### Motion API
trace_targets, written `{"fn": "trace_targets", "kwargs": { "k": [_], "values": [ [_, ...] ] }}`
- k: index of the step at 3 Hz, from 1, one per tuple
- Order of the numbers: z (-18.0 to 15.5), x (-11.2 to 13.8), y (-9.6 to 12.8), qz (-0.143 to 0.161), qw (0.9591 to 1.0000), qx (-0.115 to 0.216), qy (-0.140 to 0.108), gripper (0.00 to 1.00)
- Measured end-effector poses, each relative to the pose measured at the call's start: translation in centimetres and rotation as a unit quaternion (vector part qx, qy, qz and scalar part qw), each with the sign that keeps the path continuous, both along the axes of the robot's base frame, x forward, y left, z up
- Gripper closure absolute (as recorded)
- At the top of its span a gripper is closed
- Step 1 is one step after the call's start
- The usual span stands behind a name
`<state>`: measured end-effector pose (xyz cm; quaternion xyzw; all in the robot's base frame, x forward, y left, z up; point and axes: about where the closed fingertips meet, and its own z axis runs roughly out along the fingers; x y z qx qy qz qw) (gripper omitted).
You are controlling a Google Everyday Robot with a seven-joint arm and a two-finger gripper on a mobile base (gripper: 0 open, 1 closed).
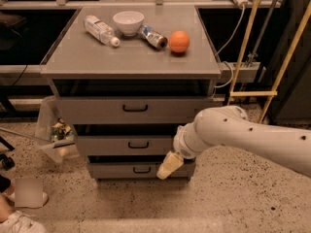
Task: Open middle drawer
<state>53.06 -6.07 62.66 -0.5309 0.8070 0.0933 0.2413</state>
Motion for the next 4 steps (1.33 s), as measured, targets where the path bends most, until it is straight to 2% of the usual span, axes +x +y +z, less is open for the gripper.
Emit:
{"fn": "trace_targets", "kwargs": {
  "k": [1,2,3,4],
  "values": [
    [0.3,0.4,0.2,-0.002,0.9999,0.004,-0.009,0.00],
    [-0.9,0.6,0.2,-0.007,0.9994,-0.022,-0.025,0.00],
    [-3.1,1.4,-0.4,-0.010,0.9960,-0.059,-0.067,0.00],
    [-3.9,5.0,-0.4,-0.012,0.9915,-0.081,-0.101,0.00]
  ]
}}
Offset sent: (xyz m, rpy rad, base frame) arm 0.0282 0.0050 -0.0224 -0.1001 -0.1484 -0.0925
